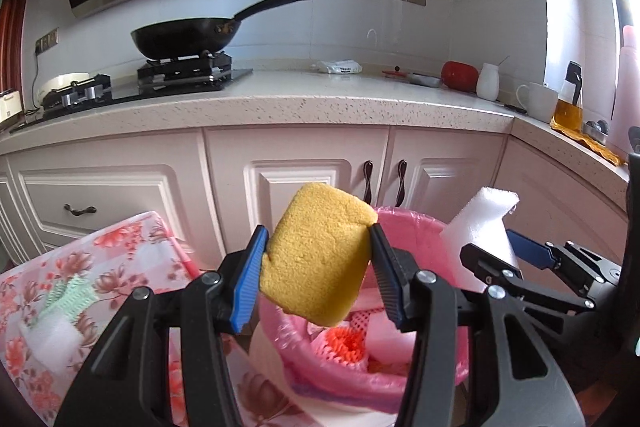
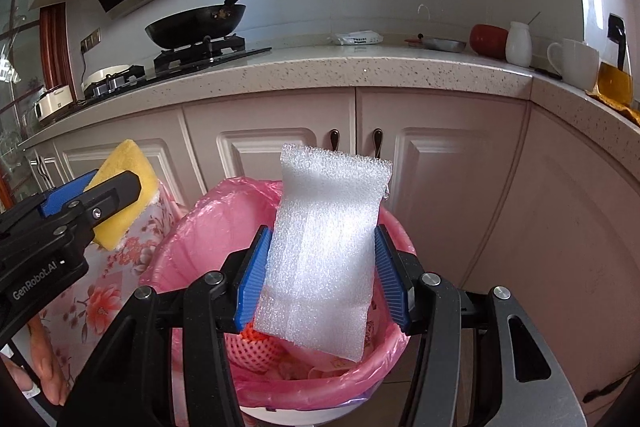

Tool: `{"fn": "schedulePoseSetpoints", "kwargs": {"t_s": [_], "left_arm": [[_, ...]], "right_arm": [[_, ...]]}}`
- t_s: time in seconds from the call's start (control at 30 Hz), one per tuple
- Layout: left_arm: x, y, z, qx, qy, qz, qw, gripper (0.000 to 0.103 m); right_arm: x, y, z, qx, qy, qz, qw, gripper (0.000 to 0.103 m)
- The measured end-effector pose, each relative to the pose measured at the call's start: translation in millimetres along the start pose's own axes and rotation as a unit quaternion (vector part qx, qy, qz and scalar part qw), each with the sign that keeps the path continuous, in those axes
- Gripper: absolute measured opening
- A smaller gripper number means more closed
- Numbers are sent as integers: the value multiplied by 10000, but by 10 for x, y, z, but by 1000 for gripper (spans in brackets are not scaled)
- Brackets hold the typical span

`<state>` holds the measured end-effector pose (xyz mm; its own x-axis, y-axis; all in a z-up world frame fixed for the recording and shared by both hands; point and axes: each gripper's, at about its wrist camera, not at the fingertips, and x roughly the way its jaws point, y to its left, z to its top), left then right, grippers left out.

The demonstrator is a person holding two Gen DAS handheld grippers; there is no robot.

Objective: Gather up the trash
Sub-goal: 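Open both tools over the bin to drop the foam block and sponge, then return both tools from the bin to the table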

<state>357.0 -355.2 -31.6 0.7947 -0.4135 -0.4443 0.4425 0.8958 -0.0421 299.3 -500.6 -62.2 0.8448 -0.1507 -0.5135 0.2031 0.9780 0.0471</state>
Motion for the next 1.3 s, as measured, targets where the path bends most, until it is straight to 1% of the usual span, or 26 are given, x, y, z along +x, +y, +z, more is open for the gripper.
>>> {"fn": "schedulePoseSetpoints", "kwargs": {"t_s": [0.33,0.43,0.47,0.5,0.57,0.63,0.73,0.77,0.83,0.9,0.93,1.0,1.1,1.2,1.3], "left_arm": [[349,7,-53,-128,216,-90,9996,50],[423,15,-36,-170,271,-131,9994,55],[439,22,-33,-178,284,-132,9994,58],[437,47,-35,-184,266,-43,9995,62],[401,87,-38,-209,229,2,9995,65],[358,144,-49,-197,238,69,9995,65],[246,242,-66,-194,183,185,9995,68],[204,267,-76,-195,159,221,9994,71],[83,329,-100,-177,66,346,9992,77],[-70,411,-144,-135,-44,527,9985,85],[-127,443,-160,-130,-69,596,9981,88],[-260,545,-209,-157,-110,767,9969,95],[-479,767,-299,-240,-134,1055,9940,98],[-708,1003,-404,-274,-132,1315,9908,98],[-964,1286,-546,-261,-127,1670,9855,98]], "right_arm": [[169,-104,10,45,73,5,10000,50],[197,-91,35,31,87,64,9999,53],[204,-94,42,51,102,86,9999,57],[199,-94,43,68,104,75,9999,61],[167,-97,42,93,73,47,9999,61],[109,-91,37,100,38,8,9999,63],[-4,-73,39,121,-31,17,9999,64],[-48,-54,40,108,-61,20,9999,64],[-150,0,43,87,-119,58,9999,64],[-252,69,42,69,-189,111,9997,64],[-306,130,33,56,-203,173,9996,64],[-361,252,20,-27,-189,261,9995,64],[-429,500,-34,-139,-207,393,9989,69],[-426,813,-112,-237,-122,617,9977,69],[-406,1146,-209,-356,5,853,9957,69]]}}
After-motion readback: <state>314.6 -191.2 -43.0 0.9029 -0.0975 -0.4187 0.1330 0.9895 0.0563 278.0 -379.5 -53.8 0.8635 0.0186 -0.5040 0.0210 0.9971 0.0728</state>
